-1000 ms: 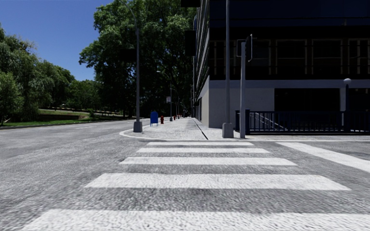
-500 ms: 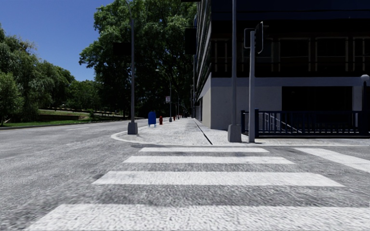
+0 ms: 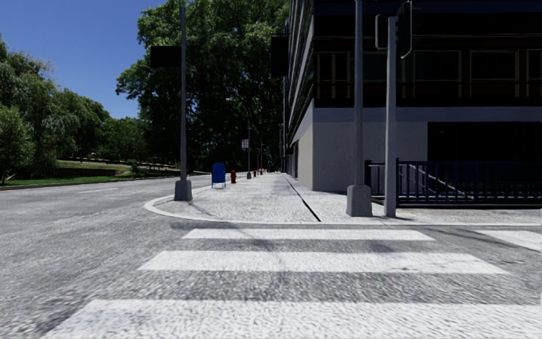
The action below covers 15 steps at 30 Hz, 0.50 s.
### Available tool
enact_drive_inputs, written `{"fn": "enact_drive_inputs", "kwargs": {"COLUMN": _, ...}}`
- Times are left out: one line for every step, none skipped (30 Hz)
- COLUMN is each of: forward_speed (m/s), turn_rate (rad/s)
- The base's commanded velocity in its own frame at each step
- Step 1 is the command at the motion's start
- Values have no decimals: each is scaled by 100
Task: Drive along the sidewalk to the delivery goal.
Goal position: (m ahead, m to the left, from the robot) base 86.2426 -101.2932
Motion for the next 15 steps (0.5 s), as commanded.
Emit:
{"fn": "enact_drive_inputs", "kwargs": {"forward_speed": 200, "turn_rate": -29}}
{"fn": "enact_drive_inputs", "kwargs": {"forward_speed": 200, "turn_rate": -29}}
{"fn": "enact_drive_inputs", "kwargs": {"forward_speed": 200, "turn_rate": -34}}
{"fn": "enact_drive_inputs", "kwargs": {"forward_speed": 200, "turn_rate": -35}}
{"fn": "enact_drive_inputs", "kwargs": {"forward_speed": 200, "turn_rate": -15}}
{"fn": "enact_drive_inputs", "kwargs": {"forward_speed": 200, "turn_rate": -15}}
{"fn": "enact_drive_inputs", "kwargs": {"forward_speed": 200, "turn_rate": 0}}
{"fn": "enact_drive_inputs", "kwargs": {"forward_speed": 200, "turn_rate": 0}}
{"fn": "enact_drive_inputs", "kwargs": {"forward_speed": 200, "turn_rate": 0}}
{"fn": "enact_drive_inputs", "kwargs": {"forward_speed": 200, "turn_rate": 0}}
{"fn": "enact_drive_inputs", "kwargs": {"forward_speed": 200, "turn_rate": 0}}
{"fn": "enact_drive_inputs", "kwargs": {"forward_speed": 200, "turn_rate": 0}}
{"fn": "enact_drive_inputs", "kwargs": {"forward_speed": 200, "turn_rate": 0}}
{"fn": "enact_drive_inputs", "kwargs": {"forward_speed": 200, "turn_rate": 0}}
{"fn": "enact_drive_inputs", "kwargs": {"forward_speed": 200, "turn_rate": 0}}
